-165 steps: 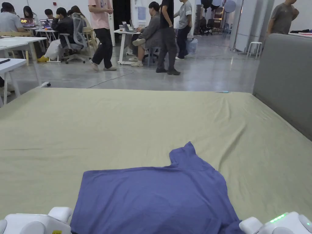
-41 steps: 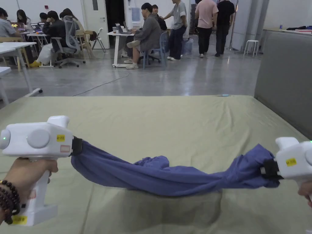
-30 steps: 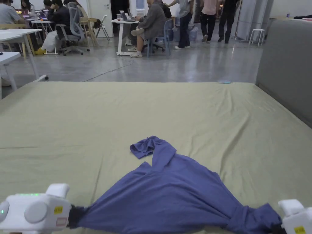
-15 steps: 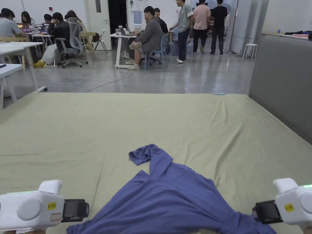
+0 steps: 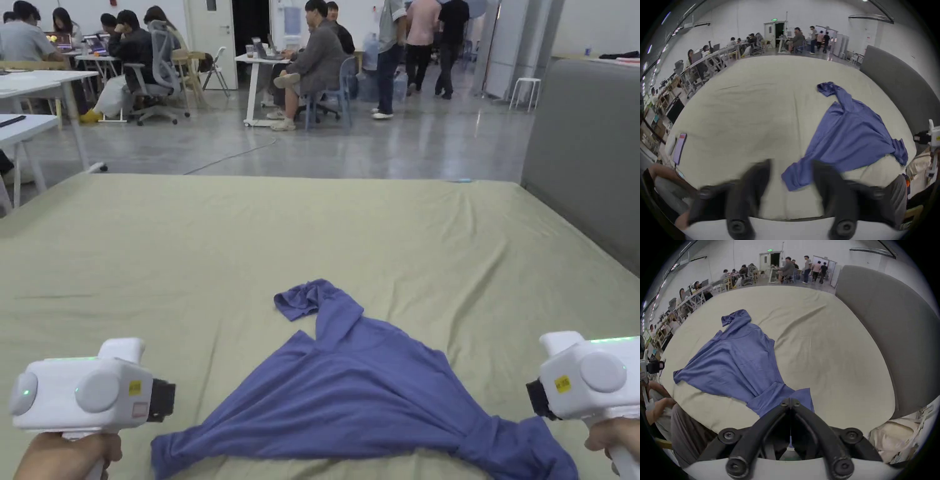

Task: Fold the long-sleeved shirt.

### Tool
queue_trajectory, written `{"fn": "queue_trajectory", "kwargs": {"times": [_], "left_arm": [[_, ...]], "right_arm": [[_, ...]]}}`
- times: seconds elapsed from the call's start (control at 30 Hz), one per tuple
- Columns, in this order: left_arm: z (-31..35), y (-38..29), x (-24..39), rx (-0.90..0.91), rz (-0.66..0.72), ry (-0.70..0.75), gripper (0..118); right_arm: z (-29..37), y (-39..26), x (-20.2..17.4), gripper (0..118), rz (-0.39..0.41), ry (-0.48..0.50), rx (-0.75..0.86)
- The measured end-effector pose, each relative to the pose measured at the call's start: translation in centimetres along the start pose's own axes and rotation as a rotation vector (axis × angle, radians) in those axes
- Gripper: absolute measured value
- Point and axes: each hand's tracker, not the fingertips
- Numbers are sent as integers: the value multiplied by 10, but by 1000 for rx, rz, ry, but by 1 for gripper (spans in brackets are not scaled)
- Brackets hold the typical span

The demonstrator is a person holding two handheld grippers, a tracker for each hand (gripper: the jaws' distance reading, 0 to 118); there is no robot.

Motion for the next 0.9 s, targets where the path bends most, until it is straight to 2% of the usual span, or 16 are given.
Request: {"fn": "queue_trajectory", "kwargs": {"times": [0.03, 0.07, 0.13, 0.23, 0.4, 0.43, 0.47, 0.53, 0.57, 0.6, 0.63, 0.67, 0.7, 0.73, 0.87, 0.9], "left_arm": [[-11, 1, -2, -36, 19, 24, 93], [-20, -1, -5, -68, 41, 37, 113], [-33, -4, -9, -103, 79, 41, 113], [-52, -13, -7, -149, 111, 41, 113], [-81, -20, -2, -199, 144, 46, 110], [-86, -19, -1, -211, 161, 34, 108], [-92, -19, 0, -222, 176, 19, 99], [-102, -21, 4, -248, 187, 4, 69], [-111, -19, 2, -255, 191, 8, 65], [-113, -20, 6, -267, 142, 100, 63], [-110, -17, 12, -238, 85, 57, 60], [-104, -13, 16, -227, 36, 62, 43], [-101, -7, 13, -189, 58, -2, 4], [-95, 1, 11, -160, 106, -32, 0], [-77, 30, 22, -118, 20, -11, 0], [-77, 37, 21, -115, 21, -21, 0]], "right_arm": [[0, 0, -2, 0, -11, -7, -3], [-1, 1, -5, 0, -24, -12, -11], [-6, -1, -11, 0, -40, -12, -23], [-13, -4, -17, 0, -32, 34, -24], [-21, -4, -30, 0, -13, 55, -44], [-23, -3, -32, 0, -9, 56, -47], [-26, -2, -33, 0, -8, 57, -50], [-32, 1, -36, 0, -4, 58, -57], [-35, 3, -38, 0, -2, 59, -64], [-37, 6, -41, 0, -1, 60, -69], [-42, 10, -42, 0, -4, 66, -71], [-44, 16, -45, 0, -5, 82, -69], [-46, 23, -47, 0, -4, 96, -68], [-48, 34, -50, 0, 0, 100, -64], [-64, 98, -59, 0, 53, 111, -25], [-72, 117, -58, 4, 51, 123, -17]]}}
